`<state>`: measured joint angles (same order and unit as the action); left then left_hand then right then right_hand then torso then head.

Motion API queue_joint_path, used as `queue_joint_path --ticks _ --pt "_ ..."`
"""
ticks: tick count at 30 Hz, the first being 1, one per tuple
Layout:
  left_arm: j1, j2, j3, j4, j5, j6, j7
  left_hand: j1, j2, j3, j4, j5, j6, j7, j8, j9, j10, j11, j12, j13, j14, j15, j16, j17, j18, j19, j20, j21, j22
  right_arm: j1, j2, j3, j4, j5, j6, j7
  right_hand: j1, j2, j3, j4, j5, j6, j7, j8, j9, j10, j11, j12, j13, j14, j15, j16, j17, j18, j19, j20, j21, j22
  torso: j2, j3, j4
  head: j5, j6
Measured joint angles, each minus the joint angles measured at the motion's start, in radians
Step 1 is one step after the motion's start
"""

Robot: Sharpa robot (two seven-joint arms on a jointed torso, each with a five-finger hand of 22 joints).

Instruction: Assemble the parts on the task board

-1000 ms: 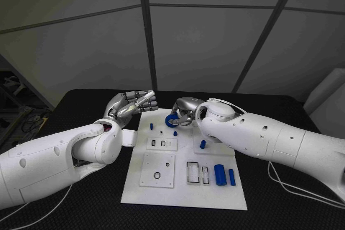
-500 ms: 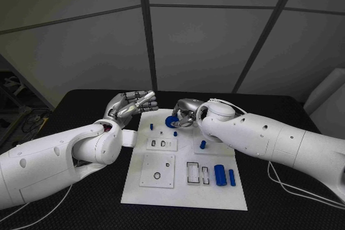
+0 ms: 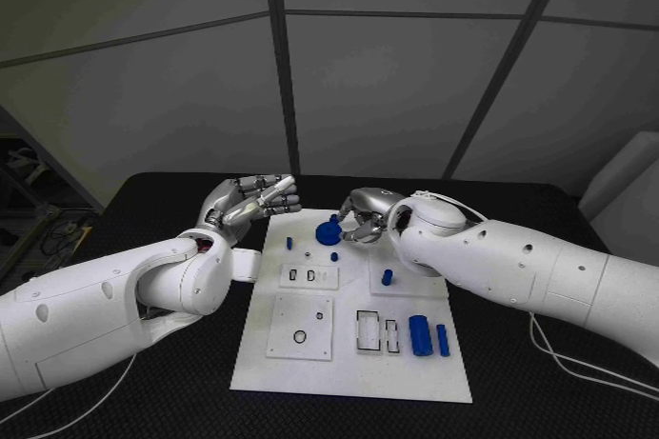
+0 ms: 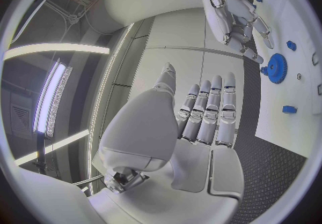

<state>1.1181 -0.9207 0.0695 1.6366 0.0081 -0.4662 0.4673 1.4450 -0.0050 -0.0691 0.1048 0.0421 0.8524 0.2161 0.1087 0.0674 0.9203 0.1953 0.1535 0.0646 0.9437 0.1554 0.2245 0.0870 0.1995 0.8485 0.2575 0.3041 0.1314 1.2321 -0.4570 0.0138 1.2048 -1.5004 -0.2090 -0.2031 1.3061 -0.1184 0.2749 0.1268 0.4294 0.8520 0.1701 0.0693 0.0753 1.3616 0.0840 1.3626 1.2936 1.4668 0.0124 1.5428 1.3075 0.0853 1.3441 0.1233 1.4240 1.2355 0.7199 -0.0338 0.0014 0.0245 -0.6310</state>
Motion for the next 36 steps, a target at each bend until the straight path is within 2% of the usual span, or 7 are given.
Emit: queue_joint_path --ticks 7,11,15,23,27,30,36 --pt "0.000 -0.003 0.000 -0.013 0.000 0.000 0.000 0.000 0.000 0.000 0.000 0.000 0.000 0.000 0.000 0.000 0.000 0.000 0.000 0.000 0.000 0.000 0.000 0.000 0.000 0.000 0.000 0.000 0.000 0.000 -0.127 0.000 0.078 0.095 -0.115 0.105 0.002 -0.002 0.001 -0.007 -0.017 0.001 0.001 0.000 0.000 0.000 0.000 -0.008 -0.014 0.000 0.000 0.000 0.000 0.000 -0.008 0.000 -0.012 -0.025 -0.003 0.0025 -0.0059 0.004 0.000" --pt "0.000 -0.004 0.000 -0.019 -0.001 0.001 0.000 0.000 0.000 -0.002 -0.002 0.000 0.000 0.000 0.000 0.000 0.000 0.000 0.000 0.000 0.000 0.000 0.000 0.000 0.000 0.000 0.000 0.000 -0.001 0.000 -0.208 0.000 0.118 0.175 -0.128 0.162 0.017 -0.001 0.002 -0.019 -0.026 0.005 -0.003 0.000 0.000 -0.010 -0.002 -0.013 -0.021 0.000 0.000 -0.008 0.000 0.000 -0.025 -0.002 -0.024 -0.041 -0.005 0.0043 -0.0089 0.001 0.000" --pt "0.000 -0.003 0.000 -0.024 -0.001 0.002 -0.001 0.000 0.000 -0.004 -0.004 0.000 0.000 0.000 0.000 0.000 0.000 0.000 0.000 0.000 0.006 -0.001 0.000 -0.001 0.000 0.000 0.000 0.000 -0.002 0.000 -0.283 -0.001 0.134 0.258 -0.128 0.216 0.043 -0.014 0.007 -0.043 -0.035 0.024 -0.006 0.005 0.002 -0.015 -0.007 -0.019 -0.028 0.000 0.000 -0.016 0.000 0.000 -0.042 -0.006 -0.035 -0.068 -0.005 0.0045 -0.0102 -0.008 0.004" --pt "-0.001 -0.002 0.000 -0.029 -0.003 0.009 -0.001 -0.008 0.008 -0.011 -0.017 0.000 0.027 0.009 0.000 0.001 0.041 -0.007 0.009 0.004 0.021 -0.007 0.000 -0.001 0.000 0.000 0.000 -0.004 -0.006 -0.006 -0.351 0.000 0.085 0.378 -0.123 0.299 0.063 -0.026 -0.001 -0.065 -0.035 0.030 -0.013 0.005 0.002 -0.031 -0.013 -0.036 -0.046 0.000 0.000 -0.027 0.000 0.000 -0.066 -0.009 -0.055 -0.101 -0.004 0.0056 -0.0102 -0.035 0.009" --pt "-0.004 -0.003 -0.001 -0.032 -0.005 0.014 -0.001 -0.008 0.016 -0.015 -0.021 0.000 0.036 0.011 0.000 0.001 0.051 -0.008 0.013 0.004 0.024 -0.010 0.000 -0.001 0.000 0.000 0.000 -0.004 -0.006 -0.039 -0.366 -0.001 0.056 0.412 -0.121 0.326 0.072 -0.027 -0.006 -0.069 -0.035 0.030 -0.013 0.005 0.002 -0.035 -0.009 -0.036 -0.048 0.000 0.000 -0.027 0.000 0.000 -0.066 -0.009 -0.055 -0.102 -0.004 0.0066 -0.0095 -0.048 0.006" --pt "-0.005 -0.003 -0.001 -0.035 -0.007 0.016 -0.001 -0.008 0.016 -0.016 -0.022 0.000 0.036 0.011 0.000 0.001 0.051 -0.008 0.013 0.004 0.025 -0.011 0.000 -0.001 0.000 0.000 0.000 -0.004 -0.006 -0.064 -0.368 -0.002 0.037 0.426 -0.120 0.338 0.072 -0.027 -0.008 -0.072 -0.038 0.028 -0.010 0.005 0.000 -0.035 -0.009 -0.036 -0.048 0.000 0.000 -0.027 0.000 0.000 -0.066 -0.009 -0.055 -0.100 -0.003 0.0067 -0.0093 -0.051 0.005" --pt "-0.008 -0.001 -0.001 -0.039 -0.009 0.020 -0.001 -0.008 0.016 -0.016 -0.022 0.000 0.036 0.011 0.000 0.001 0.051 -0.008 0.013 0.004 0.025 -0.011 0.000 -0.001 0.000 0.000 0.000 -0.004 -0.006 -0.091 -0.353 -0.002 0.011 0.436 -0.117 0.351 0.072 -0.027 -0.013 -0.076 -0.040 0.021 -0.004 0.000 -0.002 -0.035 -0.009 -0.036 -0.047 0.000 0.000 -0.027 0.000 0.000 -0.066 -0.009 -0.055 -0.093 -0.003 0.0062 -0.0079 -0.055 0.001"
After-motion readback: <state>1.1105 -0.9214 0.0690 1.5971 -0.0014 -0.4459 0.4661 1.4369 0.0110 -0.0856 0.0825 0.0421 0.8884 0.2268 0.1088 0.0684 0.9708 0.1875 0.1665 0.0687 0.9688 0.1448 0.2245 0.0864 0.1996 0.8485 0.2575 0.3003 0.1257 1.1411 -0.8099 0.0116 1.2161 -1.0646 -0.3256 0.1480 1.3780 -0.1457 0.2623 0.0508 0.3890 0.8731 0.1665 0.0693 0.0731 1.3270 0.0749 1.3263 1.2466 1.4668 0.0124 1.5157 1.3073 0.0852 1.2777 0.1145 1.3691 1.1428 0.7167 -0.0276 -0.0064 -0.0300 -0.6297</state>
